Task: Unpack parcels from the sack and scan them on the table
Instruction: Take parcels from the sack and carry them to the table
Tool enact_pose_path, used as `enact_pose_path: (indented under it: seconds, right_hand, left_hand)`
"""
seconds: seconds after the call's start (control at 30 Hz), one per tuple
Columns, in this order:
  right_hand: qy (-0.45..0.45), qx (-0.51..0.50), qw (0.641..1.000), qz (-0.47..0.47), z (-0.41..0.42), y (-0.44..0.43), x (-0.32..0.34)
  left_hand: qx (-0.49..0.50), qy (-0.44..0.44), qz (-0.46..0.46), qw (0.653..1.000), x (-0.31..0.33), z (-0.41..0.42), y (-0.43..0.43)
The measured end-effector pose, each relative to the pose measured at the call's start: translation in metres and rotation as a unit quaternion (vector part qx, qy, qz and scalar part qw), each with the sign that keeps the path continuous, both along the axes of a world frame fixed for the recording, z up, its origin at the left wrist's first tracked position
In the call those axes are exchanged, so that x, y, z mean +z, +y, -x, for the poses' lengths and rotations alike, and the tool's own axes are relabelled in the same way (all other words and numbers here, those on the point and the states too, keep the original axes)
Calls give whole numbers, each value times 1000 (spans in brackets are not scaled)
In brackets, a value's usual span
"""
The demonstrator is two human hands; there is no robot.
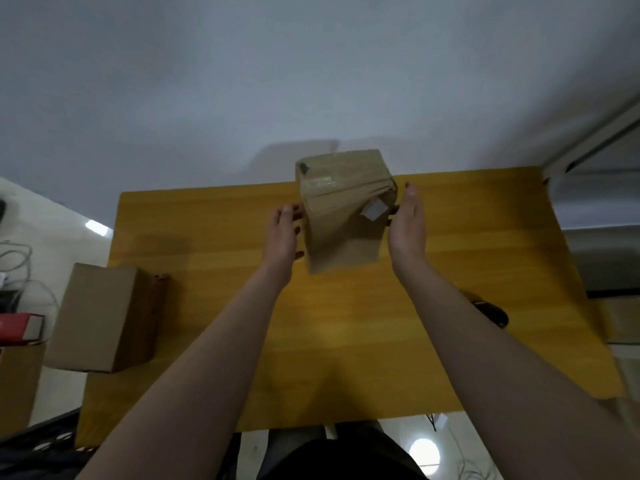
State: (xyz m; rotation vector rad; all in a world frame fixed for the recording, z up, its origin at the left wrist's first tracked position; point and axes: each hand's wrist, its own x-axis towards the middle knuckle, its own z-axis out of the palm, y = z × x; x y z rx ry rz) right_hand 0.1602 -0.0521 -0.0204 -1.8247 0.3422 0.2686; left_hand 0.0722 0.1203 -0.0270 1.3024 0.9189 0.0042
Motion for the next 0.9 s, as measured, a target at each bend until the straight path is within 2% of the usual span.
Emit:
enact_pose_path:
  seconds: [0.1,0.2,0.33,0.4,0.53,0.6,0.67,0.73,0.83,0.9]
  right_hand:
    - [32,34,999,-8,9,-28,7]
    - [80,78,993,35,22,-54,1]
    - [159,73,981,84,31,-82,-19]
    - [192,93,968,130,36,-93,-25]
    - [230,173,941,179,50,-113,-42]
    - [253,215,925,183,55,-121,-52]
    - [241,242,918,202,60,-128,-60]
    - [181,235,922,248,62,-139,-65]
    - [99,187,900,381,60,-169,-77]
    - [89,129,883,442,55,-192,-87]
  left_hand:
    - [-12,19,-11,1000,2,3,-15]
    - [-16,53,24,998,-4,13,-35]
    - [-2,118,40,992,-15,24,-57]
    - [-27,144,56,988,-17,26,-63]
    - [-98,220,2,971,-24,37,-81]
    - [-90,231,-24,968,-35,44,-93]
    - [-68,244,-39,967,-47,51,-101]
    - [-46,247,-67,966,-53,52,-107]
    - [-39,243,-133,960,-60,42,-116]
    - [-58,239,-155,957,-66,34,-124]
